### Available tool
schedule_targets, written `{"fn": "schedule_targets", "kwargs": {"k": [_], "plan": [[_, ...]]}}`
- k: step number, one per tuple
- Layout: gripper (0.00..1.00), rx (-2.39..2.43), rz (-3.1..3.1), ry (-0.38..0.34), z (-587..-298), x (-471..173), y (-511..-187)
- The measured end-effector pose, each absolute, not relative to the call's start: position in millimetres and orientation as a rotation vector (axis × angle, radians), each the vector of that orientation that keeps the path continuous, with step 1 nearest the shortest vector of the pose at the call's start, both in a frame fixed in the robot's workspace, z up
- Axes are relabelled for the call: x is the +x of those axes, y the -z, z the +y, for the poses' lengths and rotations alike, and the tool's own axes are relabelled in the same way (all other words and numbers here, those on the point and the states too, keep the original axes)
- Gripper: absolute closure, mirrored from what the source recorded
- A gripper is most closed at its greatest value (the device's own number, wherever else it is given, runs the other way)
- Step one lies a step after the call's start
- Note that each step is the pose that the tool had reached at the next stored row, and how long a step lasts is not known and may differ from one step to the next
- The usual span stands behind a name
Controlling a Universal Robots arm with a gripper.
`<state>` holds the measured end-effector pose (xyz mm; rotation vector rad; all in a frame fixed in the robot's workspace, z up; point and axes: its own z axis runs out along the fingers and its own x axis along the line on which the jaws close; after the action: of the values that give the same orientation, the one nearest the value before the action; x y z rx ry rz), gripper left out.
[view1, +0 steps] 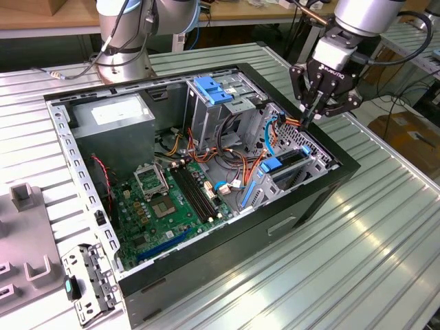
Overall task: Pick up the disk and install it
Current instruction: 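Insert the first disk wire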
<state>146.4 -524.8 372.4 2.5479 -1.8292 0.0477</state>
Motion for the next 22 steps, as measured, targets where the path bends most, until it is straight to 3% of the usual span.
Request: {"fn": "schedule_targets", "kwargs": {"k": [22], "plan": [[0.84,2.400,-2.017,-0.048,-525,134,-371]]}}
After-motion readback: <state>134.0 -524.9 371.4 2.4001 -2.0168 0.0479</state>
